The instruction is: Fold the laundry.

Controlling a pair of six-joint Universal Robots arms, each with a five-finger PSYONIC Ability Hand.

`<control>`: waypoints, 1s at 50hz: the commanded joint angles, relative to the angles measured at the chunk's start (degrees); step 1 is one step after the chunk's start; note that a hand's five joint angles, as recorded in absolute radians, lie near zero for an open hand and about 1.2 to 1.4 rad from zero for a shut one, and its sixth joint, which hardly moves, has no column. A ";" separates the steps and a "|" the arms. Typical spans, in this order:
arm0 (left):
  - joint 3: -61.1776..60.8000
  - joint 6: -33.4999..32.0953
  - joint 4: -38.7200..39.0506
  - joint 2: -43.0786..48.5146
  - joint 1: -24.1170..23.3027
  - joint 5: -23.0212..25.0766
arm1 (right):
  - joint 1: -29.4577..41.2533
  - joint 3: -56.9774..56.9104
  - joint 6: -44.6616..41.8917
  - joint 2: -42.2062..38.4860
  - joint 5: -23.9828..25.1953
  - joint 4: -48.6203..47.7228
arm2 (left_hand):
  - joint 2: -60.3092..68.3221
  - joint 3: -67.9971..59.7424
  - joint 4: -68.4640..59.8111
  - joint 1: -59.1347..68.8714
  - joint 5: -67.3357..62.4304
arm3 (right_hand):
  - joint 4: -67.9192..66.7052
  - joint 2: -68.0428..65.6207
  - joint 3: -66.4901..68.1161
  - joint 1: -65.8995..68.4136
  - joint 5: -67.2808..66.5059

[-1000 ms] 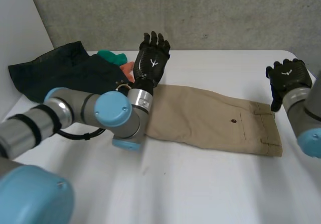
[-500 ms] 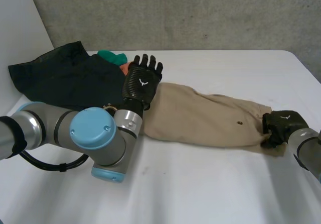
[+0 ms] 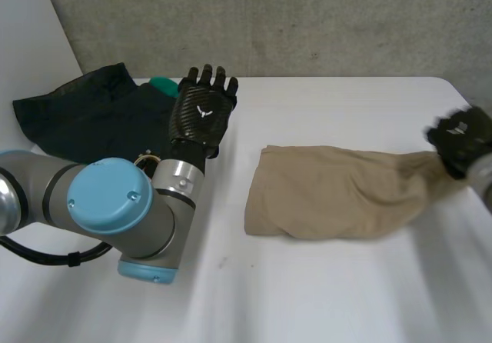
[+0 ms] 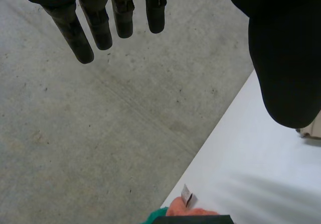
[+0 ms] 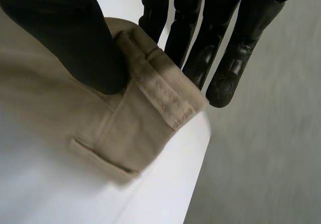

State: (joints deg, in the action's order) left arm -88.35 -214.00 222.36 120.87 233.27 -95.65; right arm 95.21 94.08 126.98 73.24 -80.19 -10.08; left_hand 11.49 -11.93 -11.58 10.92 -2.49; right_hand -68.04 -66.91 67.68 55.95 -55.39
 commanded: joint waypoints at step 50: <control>38.16 15.47 -34.86 23.00 -7.65 0.57 | 9.29 -22.80 52.23 -16.71 5.75 19.13 | -0.10 0.54 0.19 0.47 1.10 | 58.04 56.91 -57.68 -45.95 55.39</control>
State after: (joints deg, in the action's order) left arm -54.71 -196.58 194.88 138.60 224.78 -91.13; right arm 103.94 73.95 180.19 60.92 -75.37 7.37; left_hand 11.49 -11.93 -11.58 10.93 -2.49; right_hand -13.14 -12.49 11.94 11.36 -3.30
